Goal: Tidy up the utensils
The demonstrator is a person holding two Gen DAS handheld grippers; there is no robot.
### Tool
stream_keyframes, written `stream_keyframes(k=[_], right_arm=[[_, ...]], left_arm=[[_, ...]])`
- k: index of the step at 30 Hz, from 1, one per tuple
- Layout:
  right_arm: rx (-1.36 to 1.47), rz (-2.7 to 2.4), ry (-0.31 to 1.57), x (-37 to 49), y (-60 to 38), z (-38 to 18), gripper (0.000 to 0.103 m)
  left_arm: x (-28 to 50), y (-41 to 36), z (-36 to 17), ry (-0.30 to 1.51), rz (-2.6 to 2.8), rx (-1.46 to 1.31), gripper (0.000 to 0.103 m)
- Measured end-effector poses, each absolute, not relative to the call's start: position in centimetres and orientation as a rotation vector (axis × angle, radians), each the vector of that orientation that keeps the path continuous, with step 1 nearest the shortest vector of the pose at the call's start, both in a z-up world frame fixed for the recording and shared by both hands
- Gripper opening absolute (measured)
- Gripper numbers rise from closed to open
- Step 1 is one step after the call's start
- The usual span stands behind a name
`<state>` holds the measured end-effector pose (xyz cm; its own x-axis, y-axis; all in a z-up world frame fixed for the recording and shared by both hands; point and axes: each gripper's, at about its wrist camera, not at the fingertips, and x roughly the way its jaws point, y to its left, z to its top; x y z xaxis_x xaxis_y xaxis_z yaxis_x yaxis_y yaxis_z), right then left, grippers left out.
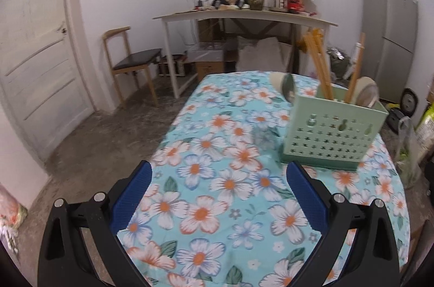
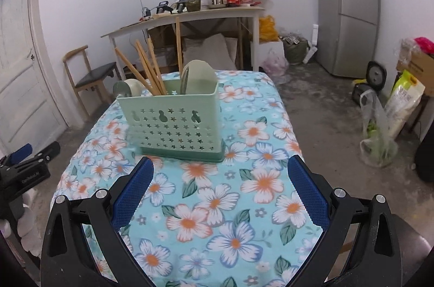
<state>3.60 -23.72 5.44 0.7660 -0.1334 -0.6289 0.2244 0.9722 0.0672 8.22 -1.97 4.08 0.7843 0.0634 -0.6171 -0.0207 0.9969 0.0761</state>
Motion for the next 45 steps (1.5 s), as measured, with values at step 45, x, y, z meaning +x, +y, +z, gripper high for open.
stream_keyframes(k=[45], right_arm=[[0.106,-0.292,0.652,3.3,-25.7,5.9,0.095]], left_arm=[[8.5,-2.6,4.8,0.642,0.102,0.095,0.097]])
